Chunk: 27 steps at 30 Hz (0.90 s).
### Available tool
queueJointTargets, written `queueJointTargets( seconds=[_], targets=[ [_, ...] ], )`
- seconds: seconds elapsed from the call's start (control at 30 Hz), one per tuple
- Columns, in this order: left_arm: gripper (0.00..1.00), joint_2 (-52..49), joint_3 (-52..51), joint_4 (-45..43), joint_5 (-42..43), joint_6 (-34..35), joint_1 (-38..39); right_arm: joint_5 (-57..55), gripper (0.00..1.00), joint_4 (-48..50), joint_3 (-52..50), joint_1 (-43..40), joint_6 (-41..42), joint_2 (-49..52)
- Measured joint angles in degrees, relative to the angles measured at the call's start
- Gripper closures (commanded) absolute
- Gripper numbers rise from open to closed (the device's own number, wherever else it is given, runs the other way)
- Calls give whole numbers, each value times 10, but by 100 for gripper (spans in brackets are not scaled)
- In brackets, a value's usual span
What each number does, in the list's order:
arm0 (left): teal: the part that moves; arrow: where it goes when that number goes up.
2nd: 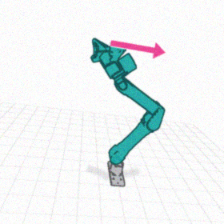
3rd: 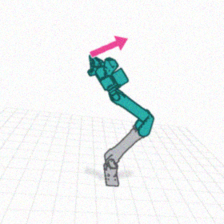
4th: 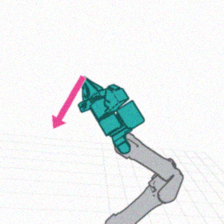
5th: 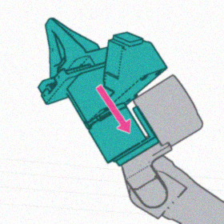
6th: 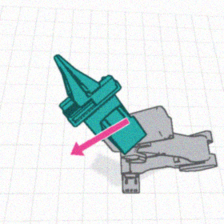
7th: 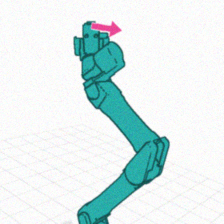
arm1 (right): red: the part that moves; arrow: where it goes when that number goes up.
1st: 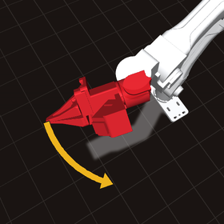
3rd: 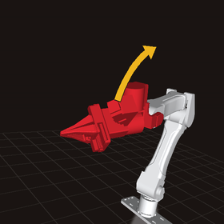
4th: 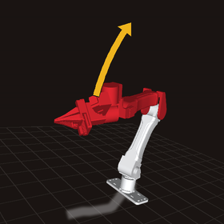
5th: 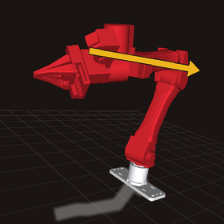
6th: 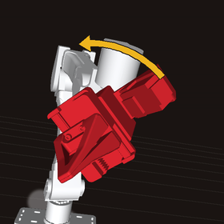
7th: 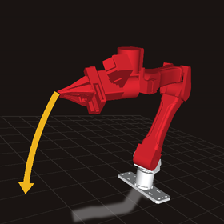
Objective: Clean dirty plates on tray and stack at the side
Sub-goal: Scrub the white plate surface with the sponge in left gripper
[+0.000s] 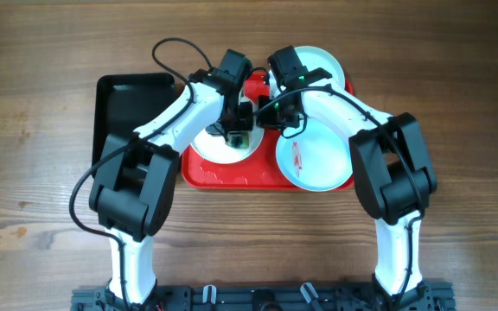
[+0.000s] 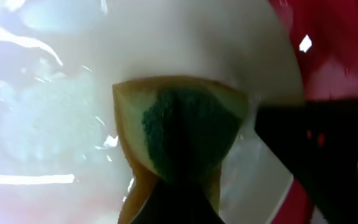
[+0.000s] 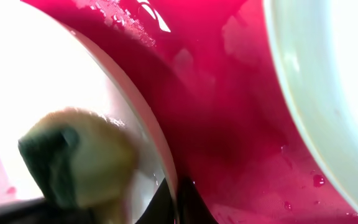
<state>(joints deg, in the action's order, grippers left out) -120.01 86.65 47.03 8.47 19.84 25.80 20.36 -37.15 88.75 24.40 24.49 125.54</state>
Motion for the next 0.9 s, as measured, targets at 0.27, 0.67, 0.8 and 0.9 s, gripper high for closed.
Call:
queueJointTargets(
  seconds=[0.27,0.67,0.8,0.9],
  targets=[
    [96,0,-1,16,57,-19,-37,45,96,4,0,-9,-23,8],
    [96,0,-3,71,127,-74,-118,111,96,13,0,-22,-43,21],
    [96,0,-5,53,139,-86,-90,112,96,13,0,-22,-43,21],
    [96,-1,-7,15,144,-84,-60,112,96,13,0,-22,-43,21]
  ],
)
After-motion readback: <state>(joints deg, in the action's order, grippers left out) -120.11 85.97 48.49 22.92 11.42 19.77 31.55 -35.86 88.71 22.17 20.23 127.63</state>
